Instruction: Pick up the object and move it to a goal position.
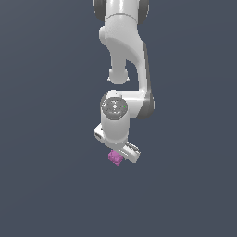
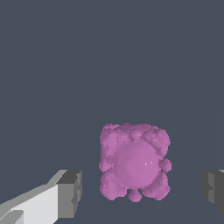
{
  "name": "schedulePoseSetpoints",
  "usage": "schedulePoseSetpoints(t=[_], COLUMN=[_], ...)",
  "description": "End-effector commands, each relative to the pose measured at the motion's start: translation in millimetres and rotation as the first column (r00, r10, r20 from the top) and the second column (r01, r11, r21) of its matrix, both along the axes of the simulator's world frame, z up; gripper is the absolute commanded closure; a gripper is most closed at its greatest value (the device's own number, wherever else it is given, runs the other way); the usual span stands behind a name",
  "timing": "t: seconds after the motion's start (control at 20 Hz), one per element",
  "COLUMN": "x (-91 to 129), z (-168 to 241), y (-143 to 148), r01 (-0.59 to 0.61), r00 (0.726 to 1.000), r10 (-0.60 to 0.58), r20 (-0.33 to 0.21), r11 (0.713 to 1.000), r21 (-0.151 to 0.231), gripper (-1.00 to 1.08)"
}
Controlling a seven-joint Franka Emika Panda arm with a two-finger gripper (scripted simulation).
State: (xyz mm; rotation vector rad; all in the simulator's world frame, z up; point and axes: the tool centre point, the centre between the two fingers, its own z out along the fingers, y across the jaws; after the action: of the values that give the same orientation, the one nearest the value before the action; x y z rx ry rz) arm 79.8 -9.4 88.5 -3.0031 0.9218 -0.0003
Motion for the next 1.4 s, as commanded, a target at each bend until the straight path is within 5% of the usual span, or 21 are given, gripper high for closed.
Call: schedulePoseSetpoints(t=[0.0,0.7,0.75,1.35], x=[-0.3,0.3,0.3,-0.2], z=[-5.1,-49.1,-49.1,-48.4], y=[-0.2,-0.1,-0.1,0.3], r01=[0.001,0.005,0.005,0.005], r00=[1.0,1.0,1.0,1.0], r10=[-0.001,-0.005,-0.005,-0.005], r20=[-0.001,0.0,0.0,0.0], r11=[1.0,1.0,1.0,1.0], r21=[0.0,0.0,0.0,0.0], gripper=[-0.92,-0.92,1.08,1.08])
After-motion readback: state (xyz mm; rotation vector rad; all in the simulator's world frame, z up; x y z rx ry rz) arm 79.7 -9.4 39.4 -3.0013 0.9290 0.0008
